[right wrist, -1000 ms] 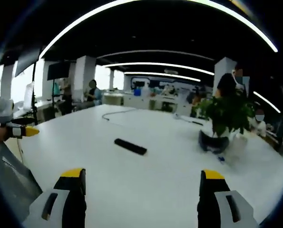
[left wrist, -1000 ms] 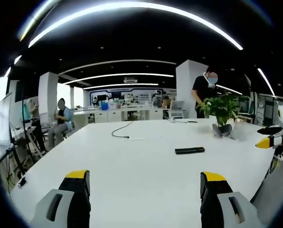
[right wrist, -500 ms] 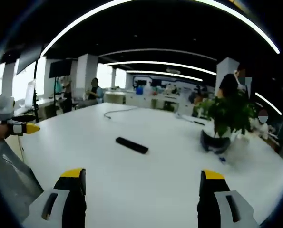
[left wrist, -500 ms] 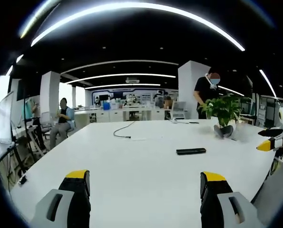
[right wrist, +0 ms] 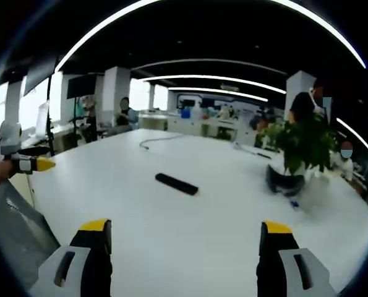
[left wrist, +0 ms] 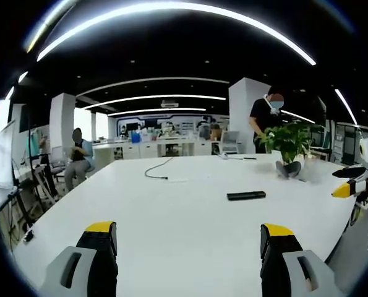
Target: Press the specified remote control buttons in sequence, fully releasing each button before pressing the next.
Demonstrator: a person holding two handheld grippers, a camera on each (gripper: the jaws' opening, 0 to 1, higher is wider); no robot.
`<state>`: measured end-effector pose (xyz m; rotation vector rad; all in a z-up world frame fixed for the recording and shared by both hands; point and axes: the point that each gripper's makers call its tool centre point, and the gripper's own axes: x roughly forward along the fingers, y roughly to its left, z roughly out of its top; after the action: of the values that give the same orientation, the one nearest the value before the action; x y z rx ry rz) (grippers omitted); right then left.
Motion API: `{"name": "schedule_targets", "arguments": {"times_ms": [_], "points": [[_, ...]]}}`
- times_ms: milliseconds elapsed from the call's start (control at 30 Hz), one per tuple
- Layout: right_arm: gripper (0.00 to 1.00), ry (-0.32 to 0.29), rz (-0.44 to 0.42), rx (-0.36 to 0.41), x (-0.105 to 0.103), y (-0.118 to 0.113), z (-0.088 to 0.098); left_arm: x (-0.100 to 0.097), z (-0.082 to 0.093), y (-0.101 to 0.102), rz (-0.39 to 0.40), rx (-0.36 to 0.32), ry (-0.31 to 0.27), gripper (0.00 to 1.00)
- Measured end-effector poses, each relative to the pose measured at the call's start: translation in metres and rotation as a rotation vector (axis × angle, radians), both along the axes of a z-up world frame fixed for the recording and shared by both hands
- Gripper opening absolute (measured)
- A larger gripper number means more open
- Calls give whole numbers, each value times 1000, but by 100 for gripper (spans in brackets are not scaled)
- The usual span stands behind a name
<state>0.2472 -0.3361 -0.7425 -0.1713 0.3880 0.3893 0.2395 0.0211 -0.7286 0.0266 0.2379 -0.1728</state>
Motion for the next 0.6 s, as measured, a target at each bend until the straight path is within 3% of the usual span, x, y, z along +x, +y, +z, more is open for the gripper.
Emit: {"name": "schedule_targets", "arguments": {"times_ms": [600], "points": [[99,-31,-21,-2,0,-3,7,-1,1,-5,-26,-1,-7,100]]}}
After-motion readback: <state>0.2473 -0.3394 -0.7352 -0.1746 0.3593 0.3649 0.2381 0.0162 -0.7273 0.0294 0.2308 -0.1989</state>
